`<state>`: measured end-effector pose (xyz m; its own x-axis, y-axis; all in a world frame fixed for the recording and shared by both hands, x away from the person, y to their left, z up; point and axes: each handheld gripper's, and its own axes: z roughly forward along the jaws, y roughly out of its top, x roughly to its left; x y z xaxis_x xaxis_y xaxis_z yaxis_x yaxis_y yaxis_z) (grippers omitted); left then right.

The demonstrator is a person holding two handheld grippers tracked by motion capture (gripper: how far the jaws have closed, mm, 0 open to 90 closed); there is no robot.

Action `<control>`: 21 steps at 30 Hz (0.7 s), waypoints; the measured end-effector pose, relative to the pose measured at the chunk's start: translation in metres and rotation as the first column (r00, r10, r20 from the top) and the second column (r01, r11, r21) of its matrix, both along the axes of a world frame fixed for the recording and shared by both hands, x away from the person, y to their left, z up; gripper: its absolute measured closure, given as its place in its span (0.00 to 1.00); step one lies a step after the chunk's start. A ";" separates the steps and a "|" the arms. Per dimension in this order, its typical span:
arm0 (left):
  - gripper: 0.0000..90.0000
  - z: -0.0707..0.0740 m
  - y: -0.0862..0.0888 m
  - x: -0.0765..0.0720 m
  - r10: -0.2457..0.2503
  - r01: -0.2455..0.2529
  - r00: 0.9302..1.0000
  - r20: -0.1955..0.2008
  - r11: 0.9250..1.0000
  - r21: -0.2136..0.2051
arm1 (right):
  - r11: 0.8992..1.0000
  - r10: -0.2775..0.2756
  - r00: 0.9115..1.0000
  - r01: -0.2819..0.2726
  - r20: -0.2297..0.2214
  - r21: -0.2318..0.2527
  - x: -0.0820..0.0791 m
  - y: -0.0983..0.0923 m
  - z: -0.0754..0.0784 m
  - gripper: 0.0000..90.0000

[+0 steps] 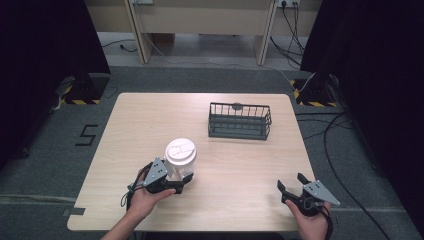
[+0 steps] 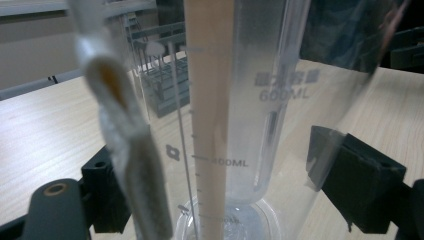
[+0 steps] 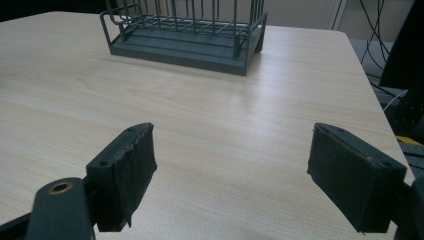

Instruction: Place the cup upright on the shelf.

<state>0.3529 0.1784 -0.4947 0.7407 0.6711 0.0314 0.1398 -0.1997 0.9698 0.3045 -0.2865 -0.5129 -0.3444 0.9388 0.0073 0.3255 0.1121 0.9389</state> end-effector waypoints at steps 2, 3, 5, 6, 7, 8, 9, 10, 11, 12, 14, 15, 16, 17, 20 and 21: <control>0.19 0.002 -0.001 0.001 0.000 0.000 1.000 0.003 1.000 -0.002 | 1.000 0.000 1.000 0.000 -0.001 0.001 0.000 0.000 0.000 0.22; 0.19 0.003 -0.002 0.002 0.000 0.000 1.000 0.003 1.000 -0.004 | 1.000 0.000 1.000 0.000 -0.001 0.001 0.000 0.000 0.000 0.22; 0.19 0.004 -0.002 0.003 0.001 -0.001 1.000 0.004 1.000 -0.007 | 1.000 0.001 1.000 -0.001 -0.001 0.001 0.000 0.000 0.000 0.22; 0.19 0.005 -0.003 0.003 0.002 -0.002 1.000 0.004 1.000 -0.008 | 1.000 0.001 1.000 -0.001 -0.001 0.001 0.000 0.000 0.000 0.22; 0.19 0.006 -0.003 0.004 0.002 -0.002 1.000 0.004 1.000 -0.009 | 1.000 0.001 1.000 -0.001 0.000 0.001 0.000 0.000 0.000 0.22; 0.19 0.007 -0.003 0.004 0.002 -0.002 1.000 0.004 1.000 -0.010 | 1.000 0.001 1.000 -0.001 0.000 0.001 0.000 0.000 0.000 0.22; 0.19 0.007 -0.004 0.005 0.003 -0.003 1.000 0.005 1.000 -0.012 | 1.000 0.001 1.000 -0.001 -0.001 0.001 0.000 0.000 0.000 0.22; 0.19 0.008 -0.004 0.005 0.003 -0.003 1.000 0.005 1.000 -0.013 | 1.000 0.001 1.000 -0.001 -0.001 0.001 0.000 0.000 0.000 0.22; 0.19 0.009 -0.004 0.006 0.004 -0.004 1.000 0.008 1.000 -0.013 | 1.000 0.001 1.000 -0.001 -0.001 0.003 0.000 0.000 0.000 0.22; 0.19 0.010 -0.005 0.007 0.005 -0.005 1.000 0.008 1.000 -0.015 | 1.000 0.001 1.000 -0.001 -0.001 0.003 0.000 0.000 0.000 0.22; 0.19 0.012 -0.005 0.008 0.006 -0.006 1.000 0.011 1.000 -0.019 | 1.000 0.001 1.000 -0.001 -0.001 0.003 0.000 0.000 0.000 0.22; 0.19 0.013 -0.006 0.009 0.007 -0.007 1.000 0.012 1.000 -0.018 | 1.000 0.001 1.000 -0.001 -0.001 0.003 0.000 0.000 0.000 0.22; 0.19 0.013 -0.006 0.010 0.009 -0.008 1.000 0.012 1.000 -0.018 | 1.000 0.001 1.000 -0.001 0.000 0.001 0.000 0.000 0.000 0.22; 0.19 0.014 -0.007 0.010 0.009 -0.009 1.000 0.014 1.000 -0.018 | 1.000 0.001 1.000 -0.001 -0.001 0.003 0.000 0.000 0.000 0.22; 0.19 0.016 -0.008 0.013 0.010 -0.010 1.000 0.015 1.000 -0.019 | 1.000 0.002 1.000 -0.002 0.001 0.000 0.000 -0.001 0.000 0.22; 0.19 0.016 -0.009 0.013 0.011 -0.011 1.000 0.017 1.000 -0.019 | 1.000 0.002 1.000 -0.002 0.001 -0.001 0.000 -0.001 0.000 0.22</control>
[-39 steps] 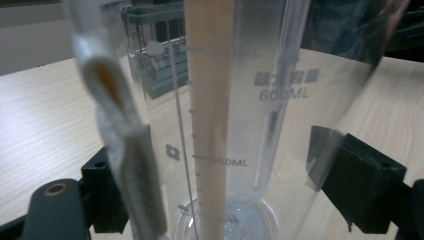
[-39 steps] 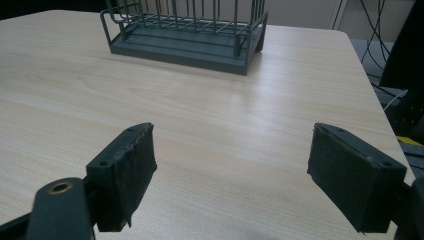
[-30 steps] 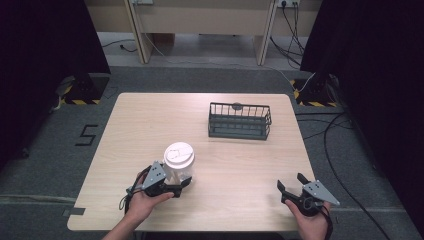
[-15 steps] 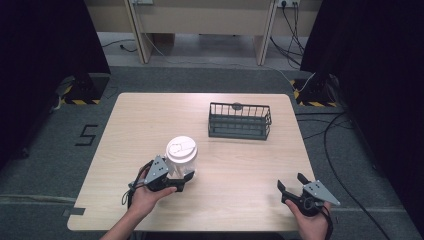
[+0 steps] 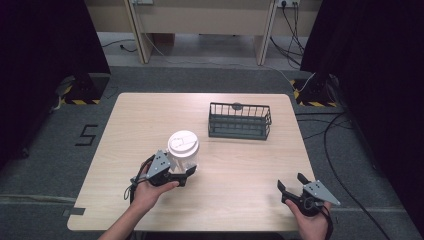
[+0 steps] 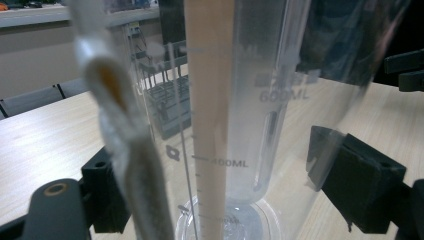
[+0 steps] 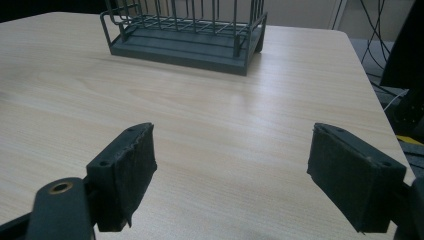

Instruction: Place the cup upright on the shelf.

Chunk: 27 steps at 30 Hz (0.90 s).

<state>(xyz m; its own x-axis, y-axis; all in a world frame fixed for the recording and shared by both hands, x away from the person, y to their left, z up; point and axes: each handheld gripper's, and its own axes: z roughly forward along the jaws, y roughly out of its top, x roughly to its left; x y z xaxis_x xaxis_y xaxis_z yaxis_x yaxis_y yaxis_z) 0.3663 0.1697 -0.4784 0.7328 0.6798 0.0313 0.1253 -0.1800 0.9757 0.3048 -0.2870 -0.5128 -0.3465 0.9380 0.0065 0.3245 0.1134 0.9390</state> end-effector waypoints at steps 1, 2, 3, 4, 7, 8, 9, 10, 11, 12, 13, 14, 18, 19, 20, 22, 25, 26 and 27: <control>0.19 0.000 0.000 0.001 0.001 -0.001 1.000 0.000 1.000 0.000 | 1.000 0.000 1.000 0.000 0.000 0.000 0.000 0.000 0.000 0.22; 0.19 0.001 -0.001 0.001 0.001 -0.001 1.000 -0.001 1.000 -0.002 | 1.000 0.000 1.000 0.000 0.000 0.000 0.000 0.000 0.000 0.22; 0.19 0.001 -0.001 0.002 0.001 -0.001 1.000 -0.001 1.000 -0.004 | 1.000 0.000 1.000 0.000 0.000 0.000 0.000 0.000 0.000 0.22; 0.19 0.001 -0.002 0.003 0.002 -0.002 1.000 -0.001 1.000 -0.004 | 1.000 0.000 1.000 0.000 0.000 -0.001 0.000 0.000 0.000 0.22; 0.19 0.002 -0.003 0.004 0.002 -0.002 1.000 0.000 1.000 -0.006 | 1.000 -0.001 1.000 0.001 0.000 0.000 0.000 0.000 0.000 0.22; 0.19 0.003 -0.003 0.005 0.003 -0.003 1.000 0.000 1.000 -0.008 | 1.000 -0.001 1.000 0.001 0.000 0.001 0.000 0.000 0.000 0.22; 0.19 0.003 -0.003 0.006 0.004 -0.004 1.000 0.002 1.000 -0.007 | 1.000 -0.001 1.000 0.001 0.000 0.000 0.000 0.000 0.000 0.22; 0.19 0.004 -0.004 0.006 0.004 -0.004 1.000 0.003 1.000 -0.007 | 1.000 0.000 1.000 0.000 0.000 0.000 0.000 0.000 0.000 0.22; 0.19 0.004 -0.004 0.007 0.005 -0.005 1.000 0.003 1.000 -0.006 | 1.000 0.001 1.000 -0.001 0.000 -0.001 0.000 0.000 0.000 0.22; 0.19 0.005 -0.004 0.008 0.005 -0.005 1.000 0.004 1.000 -0.006 | 1.000 0.001 1.000 -0.001 0.000 -0.001 0.000 0.000 0.000 0.22; 0.19 0.005 -0.005 0.009 0.006 -0.006 1.000 0.005 1.000 -0.007 | 1.000 0.000 1.000 0.000 0.001 -0.001 0.000 0.000 0.000 0.22; 0.19 0.006 -0.005 0.009 0.007 -0.007 1.000 0.005 1.000 -0.009 | 1.000 0.000 1.000 0.000 0.000 -0.001 0.000 0.000 0.000 0.22; 0.19 0.009 -0.007 0.013 0.008 -0.007 1.000 0.007 1.000 -0.011 | 1.000 -0.001 1.000 0.001 -0.002 0.002 0.000 0.000 0.000 0.22; 0.19 0.010 -0.007 0.014 0.008 -0.008 1.000 0.009 1.000 -0.011 | 1.000 0.000 1.000 0.000 -0.002 0.002 0.000 0.000 0.000 0.22; 0.19 0.010 -0.008 0.014 0.008 -0.008 1.000 0.009 1.000 -0.012 | 1.000 0.001 1.000 0.000 -0.003 0.002 0.000 0.000 0.000 0.22; 0.19 0.012 -0.009 0.016 0.008 -0.008 1.000 0.011 1.000 -0.014 | 1.000 0.001 1.000 -0.001 -0.003 0.002 0.000 0.000 0.000 0.22; 0.19 0.014 -0.011 0.018 0.009 -0.008 1.000 0.016 1.000 -0.015 | 1.000 0.001 1.000 -0.001 -0.003 0.003 0.000 0.000 0.000 0.22; 0.19 0.015 -0.012 0.019 0.009 -0.009 1.000 0.017 1.000 -0.016 | 1.000 0.001 1.000 -0.001 -0.003 0.003 0.000 0.000 0.000 0.22; 0.19 0.015 -0.012 0.019 0.009 -0.008 1.000 0.017 1.000 -0.019 | 1.000 0.001 1.000 -0.001 -0.003 0.003 0.000 0.000 0.000 0.22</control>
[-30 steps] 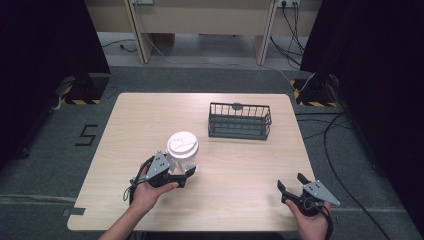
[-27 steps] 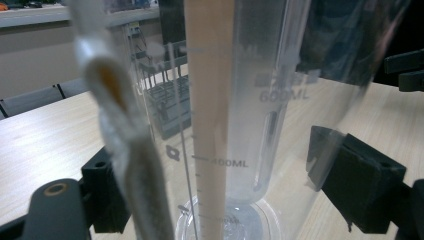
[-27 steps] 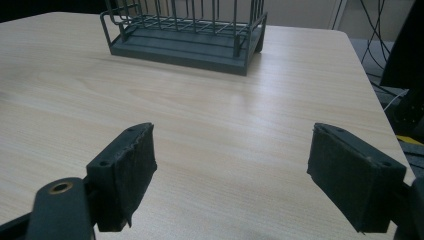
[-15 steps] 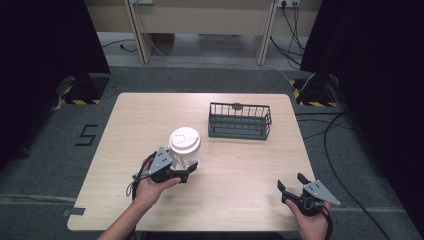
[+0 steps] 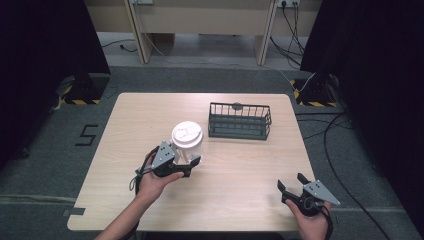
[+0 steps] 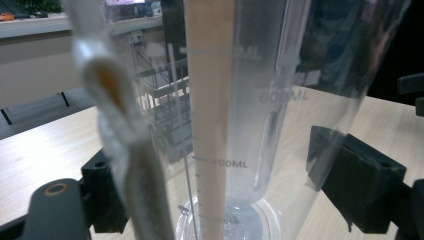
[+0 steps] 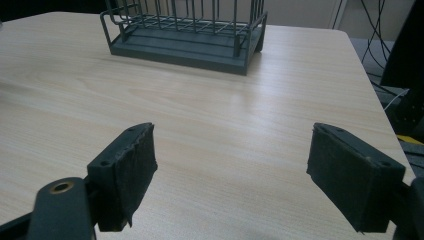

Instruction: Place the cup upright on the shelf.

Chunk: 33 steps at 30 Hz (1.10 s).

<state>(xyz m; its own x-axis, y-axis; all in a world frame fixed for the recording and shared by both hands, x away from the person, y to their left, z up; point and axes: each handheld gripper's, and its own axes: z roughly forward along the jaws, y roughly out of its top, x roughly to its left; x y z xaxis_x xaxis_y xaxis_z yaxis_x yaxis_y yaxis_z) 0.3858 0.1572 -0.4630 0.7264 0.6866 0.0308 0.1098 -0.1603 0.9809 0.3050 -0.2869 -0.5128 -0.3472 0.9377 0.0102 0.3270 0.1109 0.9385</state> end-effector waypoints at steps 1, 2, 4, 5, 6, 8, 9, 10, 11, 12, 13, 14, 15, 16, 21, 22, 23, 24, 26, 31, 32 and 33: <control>0.19 0.001 -0.001 0.001 -0.001 0.001 1.000 0.001 1.000 0.001 | 1.000 -0.001 1.000 0.001 0.000 -0.001 0.000 0.000 0.000 0.22; 0.19 0.002 -0.001 0.002 0.000 0.000 1.000 0.003 1.000 -0.001 | 1.000 -0.002 1.000 0.002 -0.003 0.002 0.000 0.000 0.000 0.22; 0.19 0.003 -0.003 0.003 0.000 0.000 1.000 0.002 1.000 -0.004 | 1.000 -0.002 1.000 0.002 -0.003 0.002 0.000 0.000 0.000 0.22; 0.19 0.004 -0.004 0.004 0.000 0.000 1.000 0.002 1.000 -0.005 | 1.000 -0.002 1.000 0.002 -0.003 0.003 0.000 0.000 0.000 0.22; 0.19 0.005 -0.004 0.005 -0.001 0.001 1.000 0.004 1.000 -0.006 | 1.000 -0.003 1.000 0.003 -0.003 0.004 0.000 0.000 0.000 0.22; 0.19 0.006 -0.006 0.007 0.000 0.000 1.000 0.005 1.000 -0.011 | 1.000 0.001 1.000 -0.001 -0.006 0.001 0.000 0.000 0.000 0.22; 0.19 0.007 -0.007 0.008 0.001 -0.001 1.000 0.006 1.000 -0.012 | 1.000 0.002 1.000 -0.002 -0.005 0.000 0.000 0.000 0.000 0.22; 0.19 0.007 -0.007 0.009 0.001 -0.001 1.000 0.006 1.000 -0.013 | 1.000 0.002 1.000 -0.002 -0.005 0.000 0.000 0.000 0.000 0.22; 0.19 0.008 -0.008 0.010 0.002 -0.002 1.000 0.009 1.000 -0.013 | 1.000 0.001 1.000 -0.001 -0.006 0.002 0.000 0.000 0.000 0.22; 0.19 0.009 -0.009 0.012 0.001 0.000 1.000 0.010 1.000 -0.014 | 1.000 0.000 1.000 0.000 -0.006 0.004 0.000 0.000 0.000 0.22; 0.19 0.010 -0.010 0.012 0.001 -0.001 1.000 0.010 1.000 -0.016 | 1.000 0.000 1.000 0.000 -0.007 0.003 0.000 0.000 0.000 0.22; 0.19 0.011 -0.010 0.013 0.001 -0.001 1.000 0.011 1.000 -0.015 | 1.000 0.002 1.000 -0.002 -0.007 0.002 0.000 0.000 0.000 0.22; 0.19 0.011 -0.011 0.014 0.001 -0.001 1.000 0.012 1.000 -0.017 | 1.000 -0.001 1.000 0.001 -0.011 0.007 0.000 0.000 0.000 0.22; 0.19 0.012 -0.012 0.016 0.001 -0.001 1.000 0.014 1.000 -0.017 | 1.000 0.006 1.000 -0.006 -0.003 -0.003 0.001 -0.001 0.000 0.22; 0.19 0.016 -0.016 0.020 -0.001 0.001 1.000 0.019 1.000 -0.015 | 1.000 0.005 1.000 -0.005 -0.005 -0.001 0.001 -0.001 0.000 0.23; 0.19 0.016 -0.017 0.021 -0.001 0.001 1.000 0.019 1.000 -0.016 | 1.000 0.002 1.000 -0.002 -0.009 0.004 0.000 0.000 0.000 0.23; 0.19 0.017 -0.017 0.022 -0.001 0.002 1.000 0.020 1.000 -0.016 | 1.000 0.002 1.000 -0.002 -0.008 0.004 0.000 -0.001 0.000 0.23; 0.19 0.018 -0.018 0.023 0.000 0.001 1.000 0.019 1.000 -0.018 | 1.000 0.002 1.000 -0.002 -0.008 0.004 0.000 -0.001 0.000 0.23; 0.19 0.020 -0.019 0.025 -0.001 0.001 1.000 0.021 1.000 -0.016 | 1.000 0.002 1.000 -0.002 -0.008 0.004 0.000 -0.001 0.000 0.23; 0.19 0.025 -0.023 0.031 -0.001 0.001 1.000 0.027 1.000 -0.017 | 1.000 0.003 1.000 -0.003 -0.009 0.005 0.000 -0.001 0.000 0.23; 0.19 0.026 -0.023 0.032 -0.001 0.001 1.000 0.028 1.000 -0.016 | 1.000 0.003 1.000 -0.003 -0.008 0.005 0.000 -0.001 0.000 0.23; 0.19 0.026 -0.024 0.033 0.000 0.000 1.000 0.030 1.000 -0.013 | 1.000 0.003 1.000 -0.003 -0.009 0.004 0.000 -0.001 0.000 0.23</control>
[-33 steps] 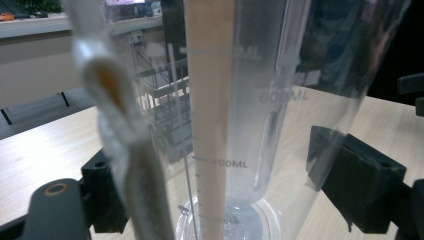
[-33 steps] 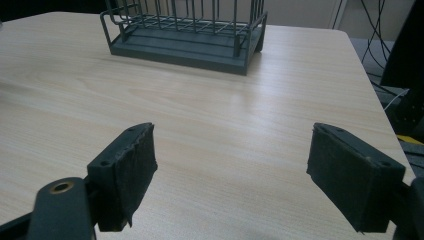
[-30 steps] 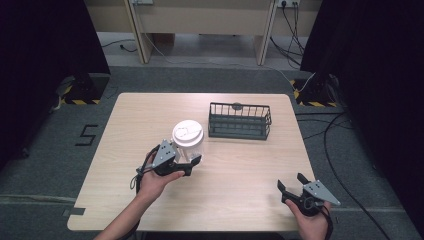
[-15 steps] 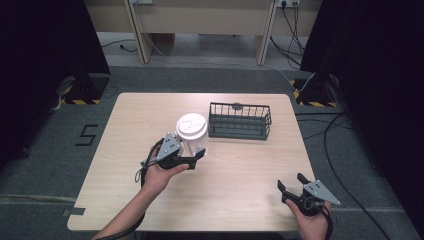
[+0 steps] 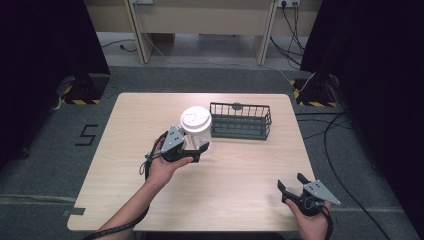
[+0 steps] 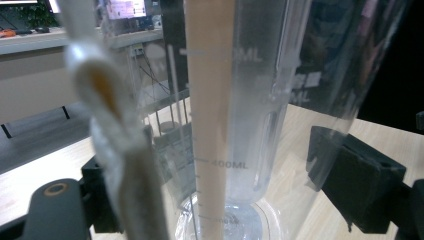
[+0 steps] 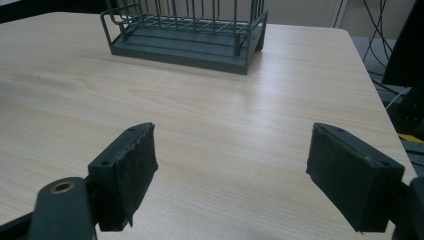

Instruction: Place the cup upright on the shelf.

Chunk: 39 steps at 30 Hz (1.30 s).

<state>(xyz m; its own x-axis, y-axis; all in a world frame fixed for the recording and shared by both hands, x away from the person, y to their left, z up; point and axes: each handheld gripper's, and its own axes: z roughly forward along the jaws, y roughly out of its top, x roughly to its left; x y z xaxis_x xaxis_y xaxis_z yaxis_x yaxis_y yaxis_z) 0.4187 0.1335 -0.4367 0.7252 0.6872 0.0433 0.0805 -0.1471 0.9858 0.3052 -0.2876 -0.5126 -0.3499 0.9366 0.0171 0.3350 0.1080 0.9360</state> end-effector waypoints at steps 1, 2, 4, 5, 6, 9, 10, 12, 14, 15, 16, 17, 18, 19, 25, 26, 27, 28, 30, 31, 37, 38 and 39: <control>0.19 0.001 -0.001 0.001 0.000 0.000 1.000 0.001 1.000 0.001 | 1.000 0.000 1.000 0.000 0.002 0.001 0.000 0.000 0.000 0.23; 0.19 0.001 -0.001 0.002 0.000 0.000 1.000 0.001 1.000 0.000 | 1.000 0.000 1.000 0.000 0.001 0.001 0.000 0.000 0.000 0.23; 0.19 0.003 -0.003 0.005 0.001 -0.001 1.000 0.002 1.000 -0.004 | 1.000 -0.001 1.000 0.001 0.000 0.003 0.000 0.000 0.000 0.23; 0.19 0.003 -0.003 0.006 0.001 -0.001 1.000 0.002 1.000 -0.002 | 1.000 -0.001 1.000 0.001 0.000 0.003 0.000 0.000 0.000 0.23; 0.19 0.004 -0.004 0.007 0.001 -0.001 1.000 0.003 1.000 -0.003 | 1.000 -0.002 1.000 0.002 -0.001 0.003 0.000 0.000 0.000 0.23; 0.19 0.007 -0.006 0.010 0.000 0.000 1.000 0.006 1.000 -0.002 | 1.000 -0.002 1.000 0.002 -0.002 0.004 0.000 0.000 0.000 0.23; 0.19 0.008 -0.007 0.011 -0.002 0.002 1.000 0.008 1.000 0.000 | 1.000 -0.002 1.000 0.002 -0.002 0.004 0.000 0.000 0.000 0.23; 0.19 0.010 -0.009 0.012 -0.003 0.003 1.000 0.010 1.000 0.004 | 1.000 -0.002 1.000 0.002 -0.002 0.005 0.000 0.000 0.000 0.23; 0.19 0.012 -0.012 0.013 -0.004 0.004 1.000 0.011 1.000 0.009 | 1.000 -0.002 1.000 0.002 -0.002 0.005 0.000 0.000 0.000 0.23; 0.19 0.012 -0.013 0.014 -0.005 0.005 1.000 0.013 1.000 0.012 | 1.000 -0.002 1.000 0.002 -0.002 0.005 0.000 0.000 0.000 0.23; 0.19 0.013 -0.014 0.015 -0.005 0.005 1.000 0.013 1.000 0.013 | 1.000 -0.002 1.000 0.002 -0.001 0.005 0.000 0.000 0.000 0.23; 0.19 0.014 -0.016 0.016 -0.006 0.006 1.000 0.015 1.000 0.014 | 1.000 -0.001 1.000 0.001 -0.001 0.004 0.000 0.000 0.000 0.23; 0.19 0.014 -0.017 0.016 -0.008 0.008 1.000 0.015 1.000 0.016 | 1.000 -0.001 1.000 0.001 -0.001 0.004 0.000 0.000 0.000 0.23; 0.19 0.015 -0.018 0.017 -0.009 0.009 1.000 0.014 1.000 0.014 | 1.000 -0.001 1.000 0.001 -0.001 0.004 0.000 0.000 0.000 0.23; 0.19 0.019 -0.025 0.024 -0.012 0.011 1.000 0.014 1.000 0.015 | 1.000 -0.001 1.000 0.001 -0.002 0.006 0.000 0.000 0.000 0.23; 0.19 0.020 -0.026 0.026 -0.011 0.011 1.000 0.015 1.000 0.014 | 1.000 0.000 1.000 0.000 0.000 0.004 0.000 0.000 0.000 0.23; 0.19 0.021 -0.027 0.027 -0.012 0.011 1.000 0.015 1.000 0.014 | 1.000 0.001 1.000 -0.001 0.001 0.002 0.000 -0.001 0.000 0.23; 0.19 0.021 -0.028 0.028 -0.012 0.012 1.000 0.014 1.000 0.013 | 1.000 0.000 1.000 0.000 0.000 0.003 0.000 0.000 0.000 0.23; 0.19 0.023 -0.031 0.031 -0.012 0.012 1.000 0.015 1.000 0.016 | 1.000 -0.003 1.000 0.003 -0.004 0.007 0.000 0.000 0.000 0.23; 0.19 0.023 -0.032 0.032 -0.012 0.012 1.000 0.015 1.000 0.016 | 1.000 -0.003 1.000 0.003 -0.003 0.007 0.000 0.000 0.000 0.23; 0.19 0.024 -0.040 0.039 -0.012 0.011 1.000 0.011 1.000 0.023 | 1.000 -0.003 1.000 0.003 -0.004 0.008 0.000 0.000 0.000 0.23; 0.19 0.024 -0.041 0.040 -0.012 0.012 1.000 0.009 1.000 0.021 | 1.000 0.000 1.000 0.000 0.003 -0.001 0.001 -0.001 0.000 0.23; 0.19 0.025 -0.042 0.041 -0.012 0.012 1.000 0.009 1.000 0.020 | 1.000 -0.005 1.000 0.005 -0.009 0.015 0.000 0.000 0.000 0.23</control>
<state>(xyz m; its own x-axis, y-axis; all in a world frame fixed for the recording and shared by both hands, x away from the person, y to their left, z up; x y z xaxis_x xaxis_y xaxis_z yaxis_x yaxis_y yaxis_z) 0.4601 0.0910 -0.4119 0.7326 0.6777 0.0631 0.0700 -0.1672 0.9834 0.3050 -0.2873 -0.5127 -0.3453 0.9378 0.0346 0.3436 0.0921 0.9346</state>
